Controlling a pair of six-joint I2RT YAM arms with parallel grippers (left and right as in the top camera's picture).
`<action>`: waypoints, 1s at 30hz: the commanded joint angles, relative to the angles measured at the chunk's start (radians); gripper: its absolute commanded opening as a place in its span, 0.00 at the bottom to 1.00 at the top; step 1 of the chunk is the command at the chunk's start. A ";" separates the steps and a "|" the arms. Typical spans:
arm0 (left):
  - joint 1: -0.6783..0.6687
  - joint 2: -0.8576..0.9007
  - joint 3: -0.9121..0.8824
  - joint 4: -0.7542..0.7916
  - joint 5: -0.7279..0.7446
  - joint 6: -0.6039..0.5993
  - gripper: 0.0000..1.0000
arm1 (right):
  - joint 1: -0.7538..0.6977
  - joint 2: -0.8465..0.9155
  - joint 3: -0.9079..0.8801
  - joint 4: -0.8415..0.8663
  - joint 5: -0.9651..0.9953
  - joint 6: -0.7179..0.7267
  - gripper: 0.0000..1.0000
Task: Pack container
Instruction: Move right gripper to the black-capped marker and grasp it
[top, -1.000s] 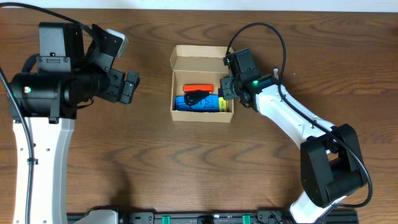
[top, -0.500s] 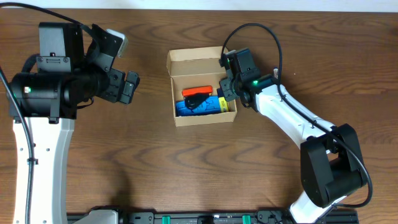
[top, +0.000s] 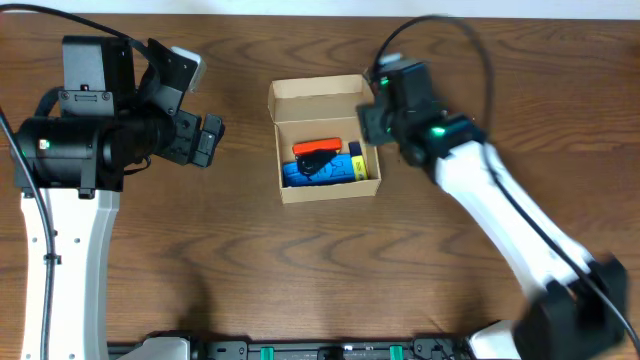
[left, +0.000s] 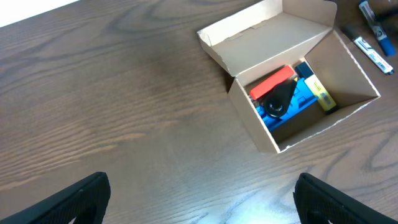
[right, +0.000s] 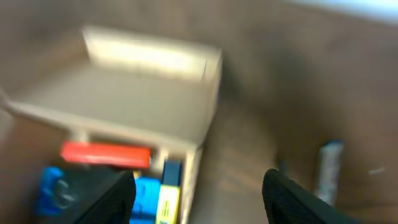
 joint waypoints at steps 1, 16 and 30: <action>0.002 -0.002 0.005 -0.002 -0.001 0.006 0.95 | -0.069 -0.085 0.022 -0.041 0.068 -0.022 0.69; 0.002 -0.002 0.005 -0.002 0.000 0.006 0.95 | -0.248 0.170 0.000 -0.098 0.007 -0.159 0.63; 0.002 -0.002 0.005 -0.002 -0.001 0.006 0.95 | -0.255 0.422 0.000 -0.067 -0.065 -0.179 0.56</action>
